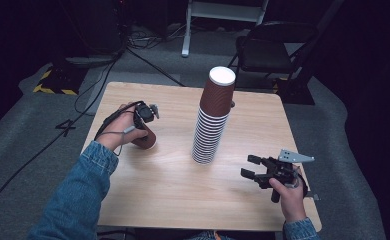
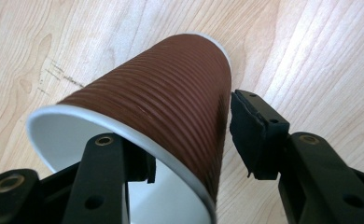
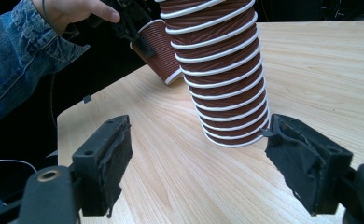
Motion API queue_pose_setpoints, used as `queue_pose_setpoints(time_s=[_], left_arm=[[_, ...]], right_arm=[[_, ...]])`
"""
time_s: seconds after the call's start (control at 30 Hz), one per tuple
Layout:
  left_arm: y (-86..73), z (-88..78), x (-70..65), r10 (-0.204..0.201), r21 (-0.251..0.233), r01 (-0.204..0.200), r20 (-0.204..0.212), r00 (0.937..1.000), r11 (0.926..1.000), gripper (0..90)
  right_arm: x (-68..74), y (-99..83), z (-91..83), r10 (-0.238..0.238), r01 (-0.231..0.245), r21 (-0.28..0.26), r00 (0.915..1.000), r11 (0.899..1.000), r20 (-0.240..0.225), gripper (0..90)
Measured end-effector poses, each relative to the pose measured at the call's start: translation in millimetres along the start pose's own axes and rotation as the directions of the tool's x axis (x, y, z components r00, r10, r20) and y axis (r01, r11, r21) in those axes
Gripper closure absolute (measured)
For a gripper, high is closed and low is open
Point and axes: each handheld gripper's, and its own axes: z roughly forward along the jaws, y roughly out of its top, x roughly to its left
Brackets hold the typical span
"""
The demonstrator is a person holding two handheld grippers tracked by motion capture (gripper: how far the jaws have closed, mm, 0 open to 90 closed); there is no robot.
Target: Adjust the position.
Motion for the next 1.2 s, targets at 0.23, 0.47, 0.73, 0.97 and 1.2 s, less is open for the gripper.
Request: queue_pose_setpoints(time_s=[0.23,0.47,0.73,0.97,1.2], left_arm=[[3.3,-2.5,-2.3,0.013,-0.044,-0.013,0.005,0.9999,0.9989,47.4],[3.8,-1.7,-6.7,0.030,-0.051,-0.028,0.043,0.9986,0.9983,46.2],[3.7,-0.6,-9.4,0.033,-0.051,-0.029,0.072,0.9968,0.9982,45.7],[2.3,-3.0,-11.4,0.040,-0.065,-0.035,0.075,0.9964,0.9973,43.6],[-3.6,-20.4,-21.7,0.044,-0.155,-0.034,0.058,0.9973,0.9873,34.2]], right_arm=[[-0.2,-0.5,-0.5,0.004,-0.004,0.001,1.0000,1.000,0.001,22.9],[-0.8,-0.3,-0.2,0.002,-0.002,0.000,1.0000,1.000,0.001,22.9],[-1.0,-0.8,1.4,0.005,-0.005,0.002,1.0000,1.000,0.001,22.9],[-1.0,-0.6,1.6,0.004,-0.004,0.003,1.0000,1.000,0.001,22.9],[-3.0,0.7,2.1,0.005,-0.005,0.004,1.0000,1.000,0.004,22.9]])
